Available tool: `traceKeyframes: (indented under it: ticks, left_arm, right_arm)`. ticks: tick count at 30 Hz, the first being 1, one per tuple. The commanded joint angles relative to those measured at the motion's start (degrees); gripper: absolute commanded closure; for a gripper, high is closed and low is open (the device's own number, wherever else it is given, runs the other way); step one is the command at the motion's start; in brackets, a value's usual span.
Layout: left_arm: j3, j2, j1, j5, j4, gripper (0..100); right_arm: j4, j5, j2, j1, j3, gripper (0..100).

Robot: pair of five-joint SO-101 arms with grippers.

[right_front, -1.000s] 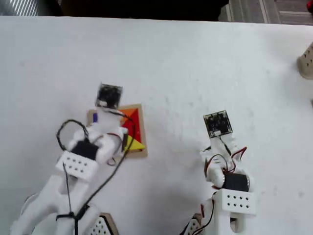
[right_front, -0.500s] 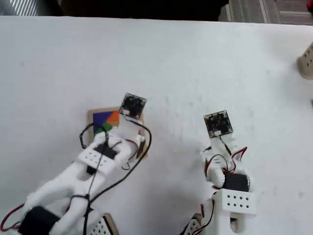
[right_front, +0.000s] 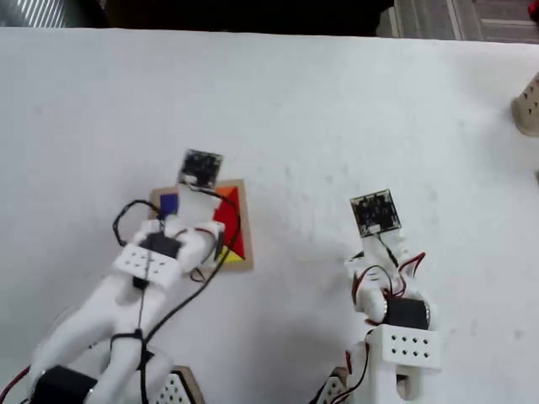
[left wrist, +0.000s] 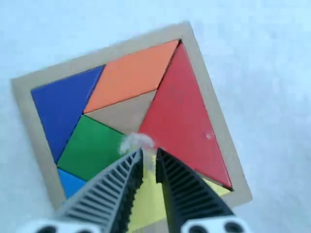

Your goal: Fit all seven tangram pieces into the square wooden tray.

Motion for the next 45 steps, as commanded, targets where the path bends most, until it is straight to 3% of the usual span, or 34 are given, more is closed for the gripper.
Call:
traceKeyframes:
  ticks: [1,7,12,17,24,28,35,45]
  left_arm:
    - [0.18,-8.92,-1.98,-0.79,1.41,93]
    - [7.56,-22.99,-2.51,-1.05,1.76,93]
    - [13.98,-34.95,-3.56,-7.3,1.76,93]
    - [18.81,-46.73,-11.12,-8.53,4.48,93]
    - [28.48,-66.24,-19.3,-8.53,9.93,93]
    - [31.12,-77.85,-22.2,-8.53,18.46,93]
    - [30.77,-76.44,-22.64,-8.53,27.6,93]
    - [31.21,-76.53,-29.58,-8.44,30.51,93]
  right_arm:
    - [-0.31,0.62,-0.75,-0.31,-0.35,98.1]
    - [-0.13,0.62,-0.75,-0.31,-0.35,98.1]
    - [1.45,0.09,-1.36,-0.48,-0.7,98.1]
    - [5.76,0.0,-9.63,-0.75,-0.18,98.1]
    - [13.14,0.0,-32.4,-3.82,7.38,98.1]
    - [10.51,0.0,-29.32,-6.9,9.58,98.1]
    - [11.47,0.53,-28.35,-9.89,12.84,98.1]
    - [17.1,0.53,-28.18,-9.71,13.01,98.1]
